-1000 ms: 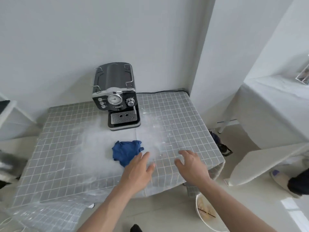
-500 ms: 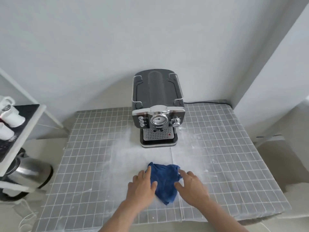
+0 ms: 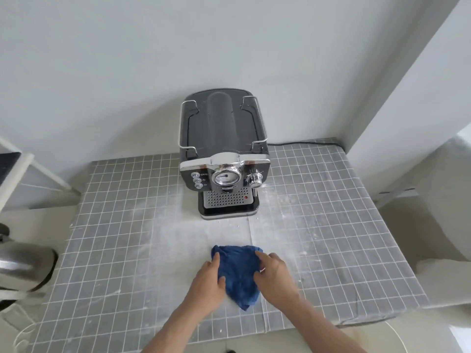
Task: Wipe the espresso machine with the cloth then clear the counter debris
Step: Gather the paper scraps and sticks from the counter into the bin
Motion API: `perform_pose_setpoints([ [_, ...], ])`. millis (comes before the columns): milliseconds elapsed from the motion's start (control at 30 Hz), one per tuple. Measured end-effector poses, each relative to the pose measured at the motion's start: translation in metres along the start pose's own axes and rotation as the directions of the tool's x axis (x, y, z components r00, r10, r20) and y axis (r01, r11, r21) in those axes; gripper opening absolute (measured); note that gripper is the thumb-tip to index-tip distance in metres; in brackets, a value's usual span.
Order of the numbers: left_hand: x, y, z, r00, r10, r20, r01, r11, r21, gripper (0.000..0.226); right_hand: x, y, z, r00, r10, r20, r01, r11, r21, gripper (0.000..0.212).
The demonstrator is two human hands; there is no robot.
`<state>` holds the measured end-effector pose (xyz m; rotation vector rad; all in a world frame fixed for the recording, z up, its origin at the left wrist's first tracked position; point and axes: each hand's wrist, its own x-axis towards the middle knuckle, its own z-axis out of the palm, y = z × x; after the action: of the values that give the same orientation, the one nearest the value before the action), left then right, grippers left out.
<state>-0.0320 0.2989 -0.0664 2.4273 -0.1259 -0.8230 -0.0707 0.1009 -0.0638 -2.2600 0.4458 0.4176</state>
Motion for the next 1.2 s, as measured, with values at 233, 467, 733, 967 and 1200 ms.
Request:
perform_pose_setpoints([
  [233,0.007,0.011,0.014,0.987,-0.034,-0.155,0.030,0.999,-0.029,0.074,0.010,0.006,-0.010,0.996,-0.085,-0.018,0.085,0.996,-0.004,0.019],
  [467,0.004,0.043,0.032,0.979,0.026,-0.200,-0.056,0.988,-0.145,0.072,0.018,0.043,-0.047,0.985,-0.162,-0.059,0.160,0.987,-0.023,0.012],
  [733,0.009,0.154,0.098,0.968,0.192,-0.165,-0.225,0.950,-0.216,0.073,0.001,0.126,-0.160,0.983,-0.140,-0.122,0.131,0.988,-0.082,0.015],
  [967,0.013,0.238,0.181,0.964,0.263,-0.041,-0.265,0.940,-0.214,0.073,-0.024,0.214,-0.236,0.975,-0.076,-0.209,0.031,0.977,-0.212,0.024],
  [1200,0.012,0.249,0.203,0.961,0.274,-0.027,-0.245,0.896,0.371,0.071,-0.034,0.255,-0.228,0.984,-0.021,-0.175,-0.029,0.960,-0.277,0.038],
])
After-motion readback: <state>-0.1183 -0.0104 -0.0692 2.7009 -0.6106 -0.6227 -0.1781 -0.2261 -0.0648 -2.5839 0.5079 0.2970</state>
